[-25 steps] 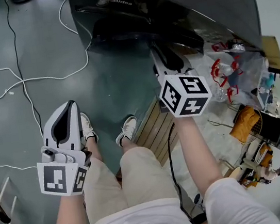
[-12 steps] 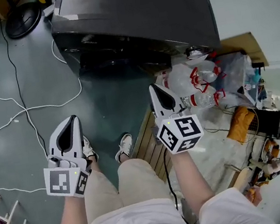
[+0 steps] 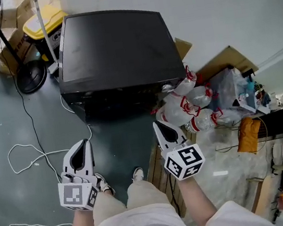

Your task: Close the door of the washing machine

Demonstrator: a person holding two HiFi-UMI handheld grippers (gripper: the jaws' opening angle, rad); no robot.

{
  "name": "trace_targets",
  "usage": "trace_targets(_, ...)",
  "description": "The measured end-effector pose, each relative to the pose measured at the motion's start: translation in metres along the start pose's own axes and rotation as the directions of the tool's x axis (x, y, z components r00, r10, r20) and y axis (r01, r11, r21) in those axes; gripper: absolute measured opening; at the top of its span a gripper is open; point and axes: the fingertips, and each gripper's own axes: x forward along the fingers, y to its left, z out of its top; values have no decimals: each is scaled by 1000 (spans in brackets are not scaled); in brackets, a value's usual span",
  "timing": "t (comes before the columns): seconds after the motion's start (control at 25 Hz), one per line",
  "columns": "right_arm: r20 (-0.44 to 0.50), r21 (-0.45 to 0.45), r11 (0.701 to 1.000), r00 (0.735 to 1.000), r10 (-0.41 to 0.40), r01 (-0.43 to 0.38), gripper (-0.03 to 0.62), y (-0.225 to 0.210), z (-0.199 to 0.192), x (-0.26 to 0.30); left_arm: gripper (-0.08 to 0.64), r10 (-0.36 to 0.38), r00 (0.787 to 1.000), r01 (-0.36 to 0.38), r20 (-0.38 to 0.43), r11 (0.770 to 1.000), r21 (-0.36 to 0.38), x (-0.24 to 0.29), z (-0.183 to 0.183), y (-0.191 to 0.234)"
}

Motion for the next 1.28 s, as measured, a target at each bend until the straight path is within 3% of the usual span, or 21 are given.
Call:
trace_targets(0.32,149,-28,999,988,-29,33,-3,-24,87,-64,5,-37,994,24,101,992,127,-14,100,-46)
trace_targets(0.64,300,-53,997,953,-44,62,-3,-45,144,-121,5,-39,978,-7,205,976,218,-45,170,-74)
trace_targets(0.96,326,-21,987,935,-142,158,-3,-99,142,-184,5,-12,956,-58,295,972,226,-71,214,-90)
trace_targets(1.28,316,8,964,914,-253,265,-3,-146,120,-248,5,60,939,-132,339,972,194,-96,218,-93)
